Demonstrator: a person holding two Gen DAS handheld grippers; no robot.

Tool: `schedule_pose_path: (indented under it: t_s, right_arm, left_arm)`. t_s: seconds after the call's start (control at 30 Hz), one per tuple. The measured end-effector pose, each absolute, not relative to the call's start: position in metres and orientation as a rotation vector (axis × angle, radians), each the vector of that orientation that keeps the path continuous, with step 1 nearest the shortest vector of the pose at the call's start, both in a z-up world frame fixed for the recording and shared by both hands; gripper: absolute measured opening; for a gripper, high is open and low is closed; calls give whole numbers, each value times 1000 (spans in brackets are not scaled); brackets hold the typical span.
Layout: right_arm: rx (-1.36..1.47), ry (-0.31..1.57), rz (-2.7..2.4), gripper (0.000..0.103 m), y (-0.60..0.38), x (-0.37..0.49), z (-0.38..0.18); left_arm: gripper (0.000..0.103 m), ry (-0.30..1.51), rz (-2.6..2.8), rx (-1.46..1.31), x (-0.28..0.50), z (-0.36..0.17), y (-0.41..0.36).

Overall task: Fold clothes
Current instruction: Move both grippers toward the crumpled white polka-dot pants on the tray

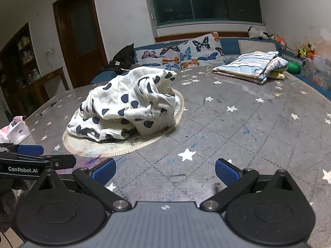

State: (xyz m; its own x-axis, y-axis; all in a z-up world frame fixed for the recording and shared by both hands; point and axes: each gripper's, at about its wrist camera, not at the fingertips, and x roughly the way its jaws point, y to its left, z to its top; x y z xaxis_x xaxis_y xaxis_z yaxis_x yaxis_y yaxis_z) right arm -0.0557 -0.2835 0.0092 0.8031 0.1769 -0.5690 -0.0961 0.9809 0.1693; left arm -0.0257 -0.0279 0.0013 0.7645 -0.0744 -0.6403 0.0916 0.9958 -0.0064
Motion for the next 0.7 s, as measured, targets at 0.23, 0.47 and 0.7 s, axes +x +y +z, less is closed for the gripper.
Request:
schedule_pose_path:
  t_s: [0.23, 0.47, 0.7]
  right_arm:
    - [131, 636, 152, 103, -283, -51, 7]
    - [139, 653, 154, 103, -284, -44, 4]
    - [140, 676, 163, 103, -283, -36, 0]
  left_arm:
    - [103, 703, -97, 31, -19, -1, -30]
    - [103, 713, -108, 35, -11, -2, -31]
    - [103, 725, -116, 36, -1, -4, -32]
